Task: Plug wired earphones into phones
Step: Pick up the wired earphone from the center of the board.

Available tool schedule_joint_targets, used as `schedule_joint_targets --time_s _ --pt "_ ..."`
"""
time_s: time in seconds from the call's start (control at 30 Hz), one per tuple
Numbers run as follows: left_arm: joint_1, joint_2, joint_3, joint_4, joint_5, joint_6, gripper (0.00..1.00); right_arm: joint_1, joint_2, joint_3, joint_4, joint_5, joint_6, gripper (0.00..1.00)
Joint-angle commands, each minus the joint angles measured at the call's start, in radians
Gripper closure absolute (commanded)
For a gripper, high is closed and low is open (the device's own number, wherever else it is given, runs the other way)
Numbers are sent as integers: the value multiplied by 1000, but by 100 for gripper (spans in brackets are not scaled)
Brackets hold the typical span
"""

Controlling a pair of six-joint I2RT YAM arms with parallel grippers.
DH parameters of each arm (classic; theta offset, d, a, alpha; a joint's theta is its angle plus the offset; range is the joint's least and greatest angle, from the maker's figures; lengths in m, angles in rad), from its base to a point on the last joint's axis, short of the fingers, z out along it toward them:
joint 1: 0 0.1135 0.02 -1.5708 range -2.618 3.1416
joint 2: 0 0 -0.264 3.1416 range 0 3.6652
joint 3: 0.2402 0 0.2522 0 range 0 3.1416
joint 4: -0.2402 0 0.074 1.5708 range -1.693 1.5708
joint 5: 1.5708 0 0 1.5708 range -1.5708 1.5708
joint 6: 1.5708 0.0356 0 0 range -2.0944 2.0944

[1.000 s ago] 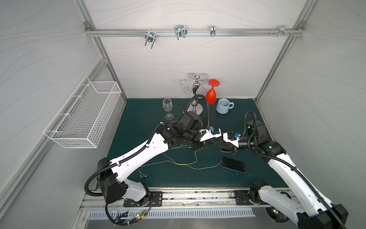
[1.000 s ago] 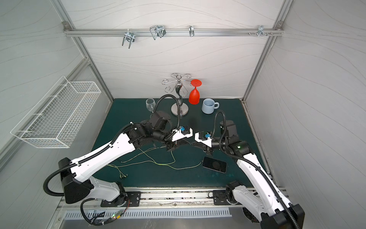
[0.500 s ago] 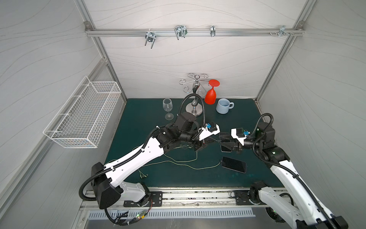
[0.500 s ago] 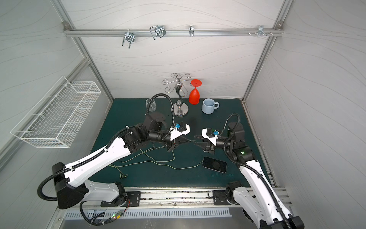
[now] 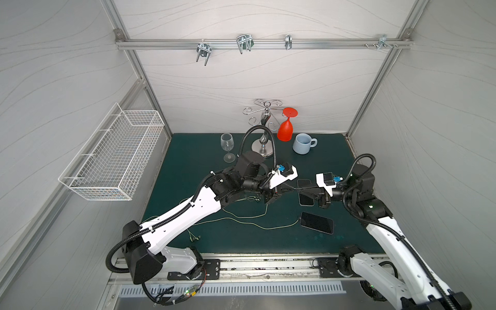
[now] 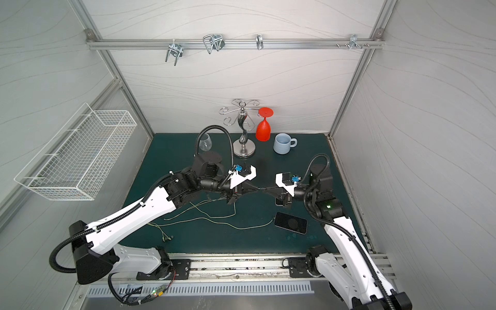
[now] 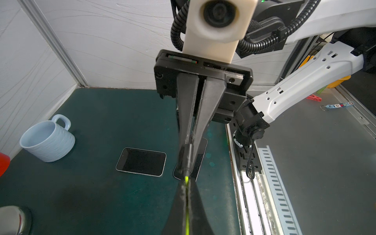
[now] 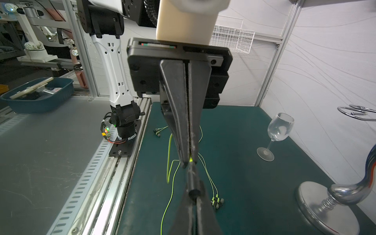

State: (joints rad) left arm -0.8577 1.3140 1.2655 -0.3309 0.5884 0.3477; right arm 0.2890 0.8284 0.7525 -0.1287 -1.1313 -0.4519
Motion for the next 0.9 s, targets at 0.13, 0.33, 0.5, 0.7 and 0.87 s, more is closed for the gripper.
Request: schedule_joint_targets --time_s 0.13,0.33,0.5,0.7,0.87 --pt "-6 -3 45 -71 -52 92 68 -3 11 70 -177 -9 -151 100" --pt "-12 12 80 -103 -45 133 68 8 57 110 -273 -22 -231 100" --pt "-30 32 100 -100 -58 147 70 41 83 134 -332 0 -287 100" --pt "-40 57 114 -107 -74 168 78 50 88 139 -339 5 -294 100" --pt "-47 64 117 -113 -92 189 84 55 88 141 -339 5 -294 100"
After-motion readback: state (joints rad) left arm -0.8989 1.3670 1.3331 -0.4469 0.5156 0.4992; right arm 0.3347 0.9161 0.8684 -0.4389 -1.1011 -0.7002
